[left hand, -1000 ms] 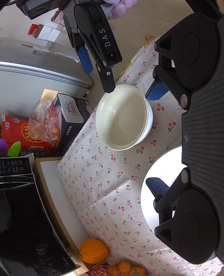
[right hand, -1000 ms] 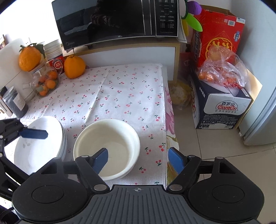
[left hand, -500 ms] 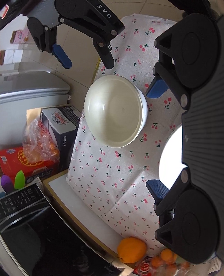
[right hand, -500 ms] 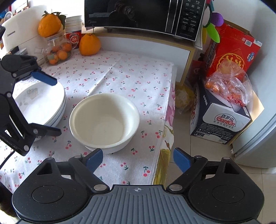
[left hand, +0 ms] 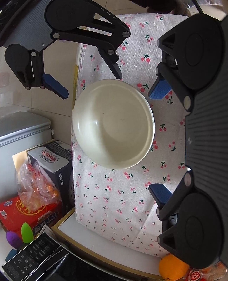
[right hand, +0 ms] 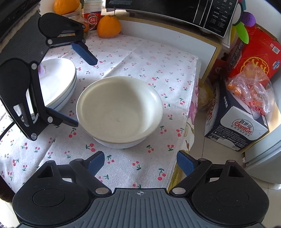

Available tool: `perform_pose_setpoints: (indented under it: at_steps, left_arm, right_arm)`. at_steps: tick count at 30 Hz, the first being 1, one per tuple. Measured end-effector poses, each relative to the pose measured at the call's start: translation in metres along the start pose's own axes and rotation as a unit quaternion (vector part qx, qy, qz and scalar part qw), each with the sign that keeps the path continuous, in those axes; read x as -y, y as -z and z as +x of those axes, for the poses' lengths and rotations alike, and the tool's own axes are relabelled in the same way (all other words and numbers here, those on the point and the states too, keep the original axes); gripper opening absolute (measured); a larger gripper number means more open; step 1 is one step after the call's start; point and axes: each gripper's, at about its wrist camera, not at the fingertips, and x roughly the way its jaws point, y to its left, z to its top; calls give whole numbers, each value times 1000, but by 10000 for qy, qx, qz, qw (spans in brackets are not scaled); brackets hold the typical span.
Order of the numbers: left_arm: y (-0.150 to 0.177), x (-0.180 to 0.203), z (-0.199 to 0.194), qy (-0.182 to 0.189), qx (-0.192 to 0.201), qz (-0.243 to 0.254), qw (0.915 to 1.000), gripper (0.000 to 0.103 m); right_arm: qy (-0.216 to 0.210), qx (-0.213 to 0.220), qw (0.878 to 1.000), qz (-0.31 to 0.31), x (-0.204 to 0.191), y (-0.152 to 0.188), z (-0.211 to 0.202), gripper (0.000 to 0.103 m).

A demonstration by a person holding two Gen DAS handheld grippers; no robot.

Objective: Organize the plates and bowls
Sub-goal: 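Move both grippers to opposite rims of the stacked bowls, then close both grippers on the rims of the stacked bowls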

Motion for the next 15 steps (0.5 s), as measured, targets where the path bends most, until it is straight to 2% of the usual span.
perform_pose_setpoints:
  at_steps: [8,15]
  left_arm:
    - [-3,-6,14,502,-123,-84,9986,98]
    - [-5,-6,21,619,-139,91,9979,96]
  right_arm:
    - [-288,-208,9991,-213,-3,-13,21,91]
    - [-356,-262,9981,-436,-8,-20,29,91]
